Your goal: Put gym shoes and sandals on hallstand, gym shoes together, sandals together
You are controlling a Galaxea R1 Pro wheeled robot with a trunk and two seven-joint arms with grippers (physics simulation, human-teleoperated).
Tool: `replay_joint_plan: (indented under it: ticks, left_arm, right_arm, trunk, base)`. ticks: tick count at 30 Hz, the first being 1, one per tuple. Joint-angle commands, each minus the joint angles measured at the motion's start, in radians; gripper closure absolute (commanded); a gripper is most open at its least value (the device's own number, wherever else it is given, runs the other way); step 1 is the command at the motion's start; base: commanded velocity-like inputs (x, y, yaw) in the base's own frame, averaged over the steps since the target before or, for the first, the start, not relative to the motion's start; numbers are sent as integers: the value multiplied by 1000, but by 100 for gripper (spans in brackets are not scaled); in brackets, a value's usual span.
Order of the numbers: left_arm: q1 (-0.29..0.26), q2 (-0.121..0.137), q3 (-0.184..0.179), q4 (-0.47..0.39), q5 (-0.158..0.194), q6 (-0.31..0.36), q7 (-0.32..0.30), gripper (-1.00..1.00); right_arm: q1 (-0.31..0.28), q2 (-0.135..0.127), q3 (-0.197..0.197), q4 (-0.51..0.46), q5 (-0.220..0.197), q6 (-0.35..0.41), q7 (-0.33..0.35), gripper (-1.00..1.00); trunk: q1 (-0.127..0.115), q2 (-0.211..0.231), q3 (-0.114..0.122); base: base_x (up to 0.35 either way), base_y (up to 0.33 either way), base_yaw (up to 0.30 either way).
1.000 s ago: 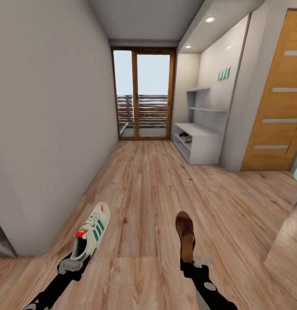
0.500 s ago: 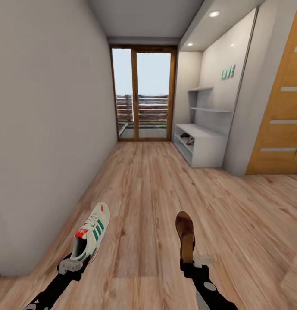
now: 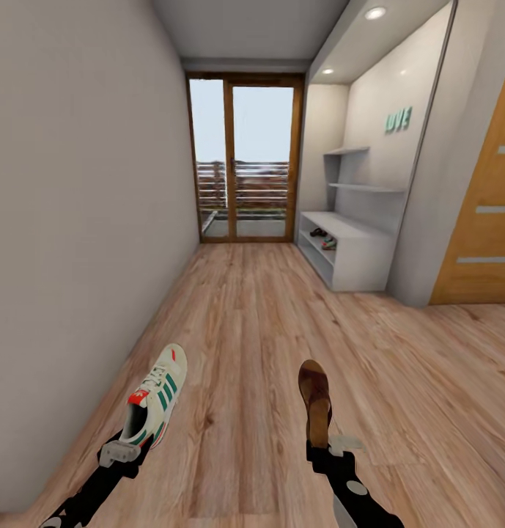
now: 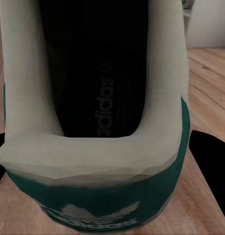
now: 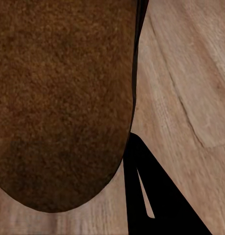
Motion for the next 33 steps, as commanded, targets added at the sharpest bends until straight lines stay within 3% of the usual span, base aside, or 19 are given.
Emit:
replay_joint_plan:
  ticks: [1,33]
  left_arm:
    - [-1,0,-5,1,12,-2,-5,100]
    - [-1,0,-5,1,12,-2,-5,100]
  right_arm:
    - [-1,1,-6,1,7,-2,-2,100]
    - [-1,1,-6,1,9,-2,-2,100]
  trunk:
    - [0,0,-1]
    - [0,0,-1]
  base:
    - [326,129,0]
    - [331,94,0]
